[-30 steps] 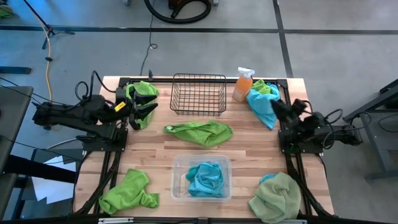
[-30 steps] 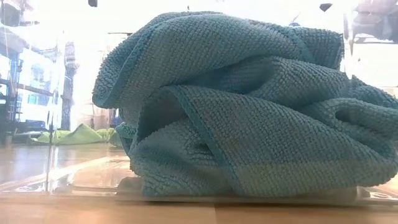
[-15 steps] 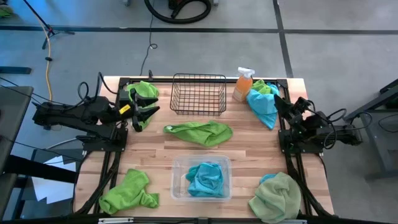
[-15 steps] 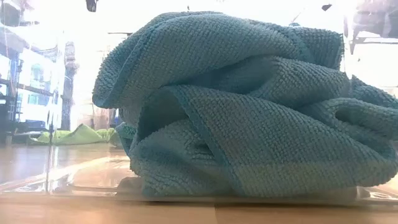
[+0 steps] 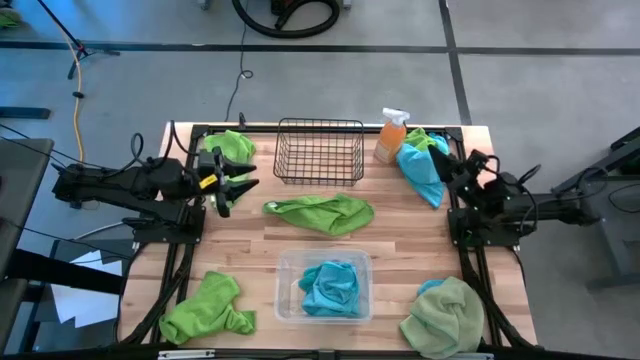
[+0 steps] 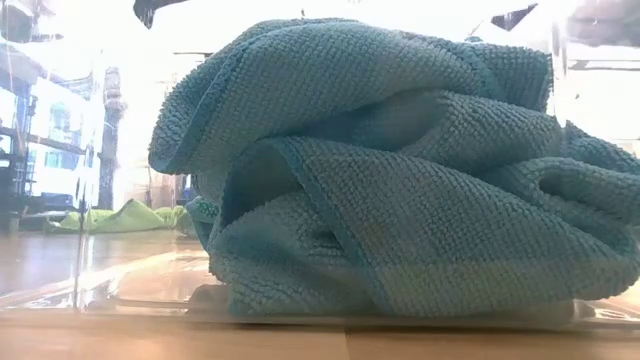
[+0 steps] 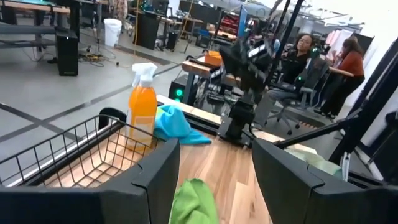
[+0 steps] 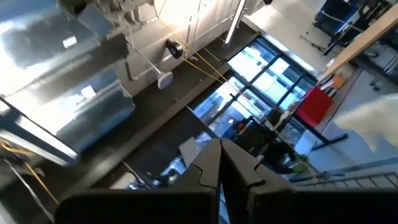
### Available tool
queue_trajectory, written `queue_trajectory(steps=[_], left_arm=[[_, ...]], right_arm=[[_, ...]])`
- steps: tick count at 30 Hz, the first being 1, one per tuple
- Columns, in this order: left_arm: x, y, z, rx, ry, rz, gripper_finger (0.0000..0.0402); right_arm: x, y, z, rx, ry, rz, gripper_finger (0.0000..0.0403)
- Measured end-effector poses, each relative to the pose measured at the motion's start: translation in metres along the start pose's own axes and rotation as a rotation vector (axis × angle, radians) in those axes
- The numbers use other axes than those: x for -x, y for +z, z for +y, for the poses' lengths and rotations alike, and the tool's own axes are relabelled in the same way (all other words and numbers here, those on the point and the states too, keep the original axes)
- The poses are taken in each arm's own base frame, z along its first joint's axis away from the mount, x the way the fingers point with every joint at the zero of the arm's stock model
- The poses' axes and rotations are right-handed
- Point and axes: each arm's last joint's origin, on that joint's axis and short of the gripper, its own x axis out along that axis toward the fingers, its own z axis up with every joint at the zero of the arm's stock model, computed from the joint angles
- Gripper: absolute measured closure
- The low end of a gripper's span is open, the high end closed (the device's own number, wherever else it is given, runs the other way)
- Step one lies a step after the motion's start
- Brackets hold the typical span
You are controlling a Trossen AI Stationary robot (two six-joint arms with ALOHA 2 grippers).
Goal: Sort microfiber towel by color & place in baskets
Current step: Put the top blue towel into the transparent bin
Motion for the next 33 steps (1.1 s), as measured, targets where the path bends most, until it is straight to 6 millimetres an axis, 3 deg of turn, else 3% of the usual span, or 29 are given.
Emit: queue_trajectory(steps=[5, 10, 13, 17, 24, 29, 33], left_arm=[[0.0, -0.002, 0.001, 0.007, 0.007, 0.023, 0.0213], [0.0, -0.002, 0.001, 0.008, 0.017, 0.019, 0.0213], [0.0, -0.002, 0.001, 0.008, 0.019, 0.017, 0.0213], [-0.001, -0.002, 0.001, 0.025, 0.031, 0.015, 0.0213], [-0.001, -0.002, 0.001, 0.101, 0.043, 0.013, 0.0213], [-0.001, -0.002, 0.001, 0.141, 0.043, 0.012, 0.0213], [-0.001, -0.002, 0.001, 0.146, 0.044, 0.011, 0.0213]], right_arm=[[-0.037, 0.007, 0.031, 0.188, -0.07, 0.0, 0.0402], [-0.07, 0.012, 0.054, 0.421, -0.289, 0.071, 0.04], [-0.084, 0.021, 0.058, 0.507, -0.397, 0.259, 0.0383], [-0.097, 0.038, 0.056, 0.566, -0.573, 0.561, 0.0326], [-0.102, 0.061, 0.02, 0.692, -1.04, 0.872, 0.021], [-0.104, 0.06, -0.019, 0.556, -1.012, 1.213, 0.0168], [-0.107, 0.061, -0.042, 0.566, -1.021, 1.358, 0.0162]])
